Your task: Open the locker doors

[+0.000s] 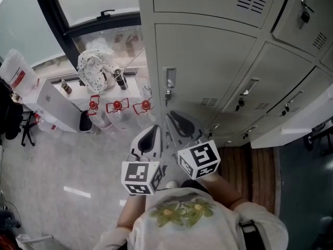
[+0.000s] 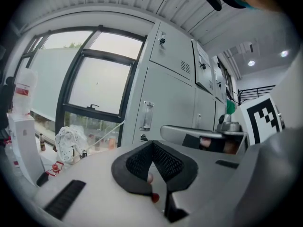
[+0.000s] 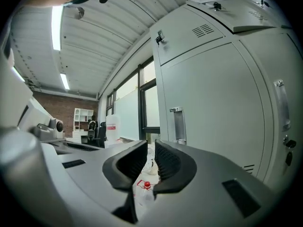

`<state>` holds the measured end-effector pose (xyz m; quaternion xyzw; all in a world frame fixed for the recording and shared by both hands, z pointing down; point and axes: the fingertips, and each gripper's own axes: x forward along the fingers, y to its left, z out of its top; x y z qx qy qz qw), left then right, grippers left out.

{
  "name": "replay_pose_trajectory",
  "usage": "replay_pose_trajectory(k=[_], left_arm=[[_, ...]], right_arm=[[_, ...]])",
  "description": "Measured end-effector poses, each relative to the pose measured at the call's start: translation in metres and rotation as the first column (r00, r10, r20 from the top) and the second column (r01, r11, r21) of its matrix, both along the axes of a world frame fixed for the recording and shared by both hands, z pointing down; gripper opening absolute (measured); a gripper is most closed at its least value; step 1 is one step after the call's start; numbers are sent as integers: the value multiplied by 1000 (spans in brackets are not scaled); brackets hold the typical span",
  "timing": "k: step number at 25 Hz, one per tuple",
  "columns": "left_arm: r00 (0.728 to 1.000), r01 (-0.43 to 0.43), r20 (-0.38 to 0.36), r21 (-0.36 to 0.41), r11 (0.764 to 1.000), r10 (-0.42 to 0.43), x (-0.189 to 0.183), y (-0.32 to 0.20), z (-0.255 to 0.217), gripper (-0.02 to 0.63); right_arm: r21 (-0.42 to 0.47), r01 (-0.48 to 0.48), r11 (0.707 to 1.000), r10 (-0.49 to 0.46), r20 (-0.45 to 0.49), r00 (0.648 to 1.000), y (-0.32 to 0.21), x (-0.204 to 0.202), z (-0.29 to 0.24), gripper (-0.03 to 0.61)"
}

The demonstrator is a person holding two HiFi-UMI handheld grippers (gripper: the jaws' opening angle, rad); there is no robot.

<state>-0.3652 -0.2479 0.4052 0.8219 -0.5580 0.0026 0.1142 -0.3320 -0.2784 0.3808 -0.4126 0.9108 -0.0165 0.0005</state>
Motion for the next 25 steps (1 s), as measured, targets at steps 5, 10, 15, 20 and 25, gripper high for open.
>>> replay_pose_trajectory(k=[5, 10, 15, 20, 25], left_arm=[[999, 30, -12, -6, 1000, -30, -15, -5, 6, 29], [1000, 23, -16, -12, 1000, -23, -14, -8, 9, 29], [1000, 23, -17, -9, 1000, -23, -17, -12, 7, 29], [1000, 29, -11, -14, 999, -29, -20, -14, 9, 29], [999, 34, -10, -19, 999, -34, -22, -15, 11, 29]], right_arm=[[15, 29, 999, -29, -7, 1000, -15, -15, -6, 120], [22, 7, 1000, -7, -34, 999, -32, -17, -7, 139], [26, -19, 999, 20, -36, 999, -51, -18, -10, 151], [31, -42, 999, 44, -49, 998, -69, -19, -10, 158], [9, -73, 997, 73, -51, 996, -87, -20, -5, 158]])
